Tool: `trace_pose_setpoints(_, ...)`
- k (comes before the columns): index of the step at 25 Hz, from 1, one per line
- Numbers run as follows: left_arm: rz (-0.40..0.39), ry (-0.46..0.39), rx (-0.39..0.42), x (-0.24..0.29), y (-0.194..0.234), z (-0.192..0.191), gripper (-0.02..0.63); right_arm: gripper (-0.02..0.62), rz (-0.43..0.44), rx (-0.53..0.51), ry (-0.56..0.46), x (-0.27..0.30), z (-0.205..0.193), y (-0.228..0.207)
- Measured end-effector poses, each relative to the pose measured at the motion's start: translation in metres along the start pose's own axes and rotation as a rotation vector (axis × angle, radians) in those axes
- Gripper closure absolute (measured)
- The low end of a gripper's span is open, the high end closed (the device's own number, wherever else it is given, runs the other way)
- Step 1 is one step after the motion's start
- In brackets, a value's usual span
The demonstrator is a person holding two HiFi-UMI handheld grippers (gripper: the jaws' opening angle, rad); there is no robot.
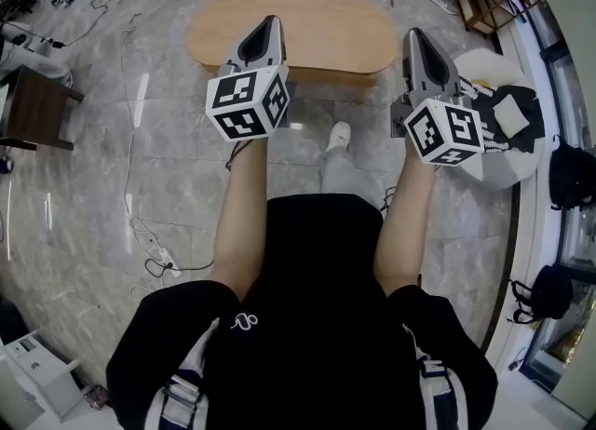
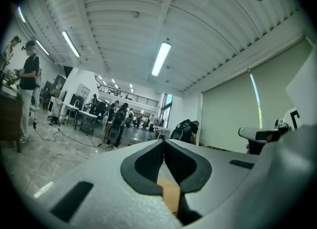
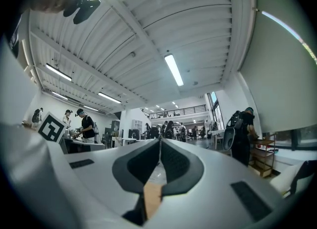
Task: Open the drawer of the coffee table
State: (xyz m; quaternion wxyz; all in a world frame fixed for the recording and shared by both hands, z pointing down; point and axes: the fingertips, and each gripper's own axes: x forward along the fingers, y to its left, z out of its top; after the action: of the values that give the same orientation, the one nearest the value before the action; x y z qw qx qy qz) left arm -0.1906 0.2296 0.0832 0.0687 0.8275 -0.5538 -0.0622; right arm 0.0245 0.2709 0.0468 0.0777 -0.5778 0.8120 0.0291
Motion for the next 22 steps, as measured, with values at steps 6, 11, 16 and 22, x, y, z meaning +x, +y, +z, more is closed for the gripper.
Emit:
trace_pose_setpoints(6,-0.01,-0.032,-0.005,0.062,-0.008,0.002,0.595,0.581,-0.005,0.021,0.003,0.046,-0.011,-0.052)
trace_pose_setpoints(11,-0.006,-0.032,0.0,0.125,-0.012,-0.002,0.595,0.581,0.025,0.029,0.012,0.102,-0.021,-0.092)
trace_pose_setpoints(16,0.008,-0.01,0.031,0.2,-0.015,-0.009,0.595,0.581,0.07,0.042,0.04,0.174,-0.039,-0.132)
trace_pose_setpoints(22,0.038,0.027,0.04,0.286,-0.005,-0.018,0.595,0.581,0.119,0.089,0.089,0.258,-0.067,-0.179)
